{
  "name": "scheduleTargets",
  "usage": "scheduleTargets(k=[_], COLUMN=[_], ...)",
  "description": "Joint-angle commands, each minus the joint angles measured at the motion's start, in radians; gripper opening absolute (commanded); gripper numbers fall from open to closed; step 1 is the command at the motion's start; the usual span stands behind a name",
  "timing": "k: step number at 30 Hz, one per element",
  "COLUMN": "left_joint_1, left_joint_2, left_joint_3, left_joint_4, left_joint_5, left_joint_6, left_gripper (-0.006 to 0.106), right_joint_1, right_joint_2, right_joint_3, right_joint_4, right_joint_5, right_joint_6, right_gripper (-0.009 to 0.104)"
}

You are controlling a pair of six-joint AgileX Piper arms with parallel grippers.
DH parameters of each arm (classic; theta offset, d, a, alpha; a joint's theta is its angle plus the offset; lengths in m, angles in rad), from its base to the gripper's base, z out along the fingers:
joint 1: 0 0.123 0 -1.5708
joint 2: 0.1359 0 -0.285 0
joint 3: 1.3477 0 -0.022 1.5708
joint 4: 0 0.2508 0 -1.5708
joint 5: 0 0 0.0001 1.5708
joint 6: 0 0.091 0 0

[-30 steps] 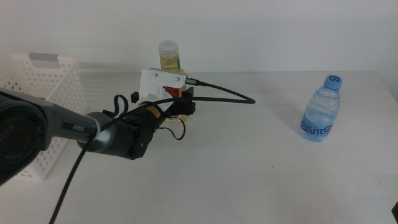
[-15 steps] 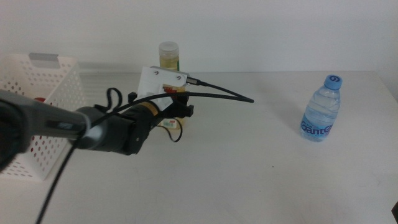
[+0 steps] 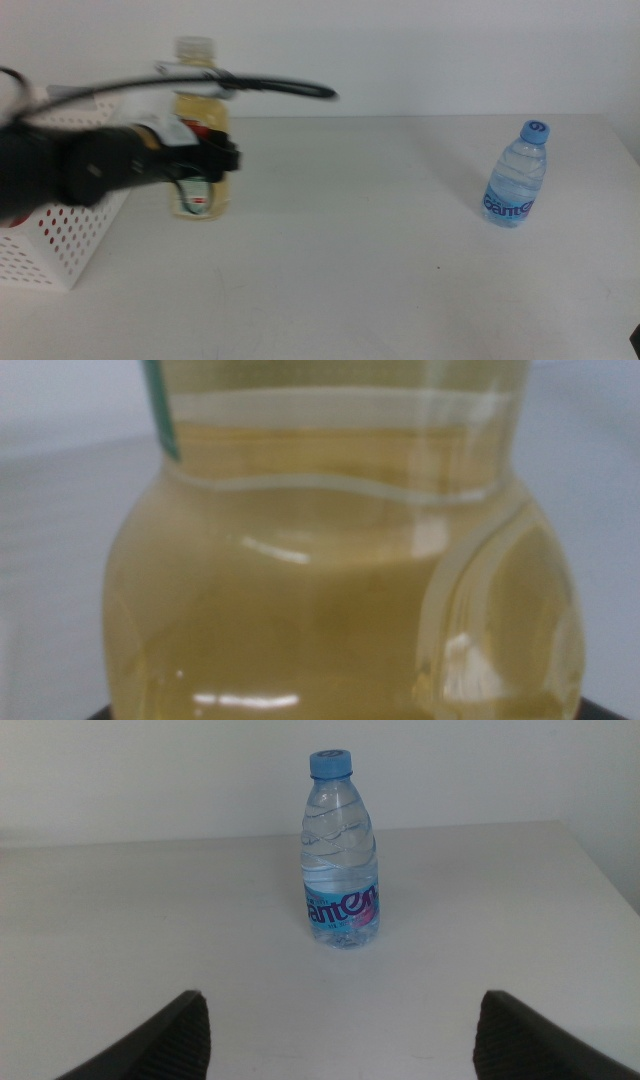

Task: Use arms to grab the bottles and put them into the dustbin to the left of the table.

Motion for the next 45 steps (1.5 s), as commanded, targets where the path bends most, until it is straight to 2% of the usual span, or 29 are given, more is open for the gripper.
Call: scheduleTargets(k=[1, 7, 16, 25, 29, 38, 45], left_joint_1=[0.040, 0.152, 0.341, 0.503, 0.545, 0.580, 0.580], left_joint_2=[-0.108, -0.128, -0.011, 0.169, 0.222, 0.337, 0.381], left_joint_3=[-0.083, -0.280, -0.622, -0.852, -0.902, -0.904, -0.897], left_joint_4=[0.004, 0.004, 0.008, 0.008, 0.005, -0.014, -0.092], left_joint_5=[0.058, 0.506, 0.912, 1.113, 1.159, 1.204, 1.203], left_joint_6=[-0.009, 0.042, 0.183, 0.348, 0.358, 0.396, 0.399], left_gripper=[0.003, 0.003, 0.003, 0.003, 0.003, 0.003, 0.003], right_joint_1=[-0.005, -0.005, -0.005, -0.005, -0.005, -0.005, -0.005], right_joint_2=[-0.027, -0.027, -0.027, -0.027, -0.027, -0.027, -0.027], right_joint_3=[-0.008, -0.008, -0.008, -0.008, -0.008, -0.008, -0.008], right_joint_4=[-0.010, -0.010, -0.010, -0.010, -0.010, -0.010, -0.010], right_joint_5=[-0.078, -0.078, -0.078, -0.078, -0.078, -0.078, -0.078], right_joint_6=[-0.007, -0.007, -0.007, -0.007, -0.007, -0.007, -0.007], right_gripper=[0.072, 0.072, 0.072, 0.072, 0.072, 0.072, 0.072])
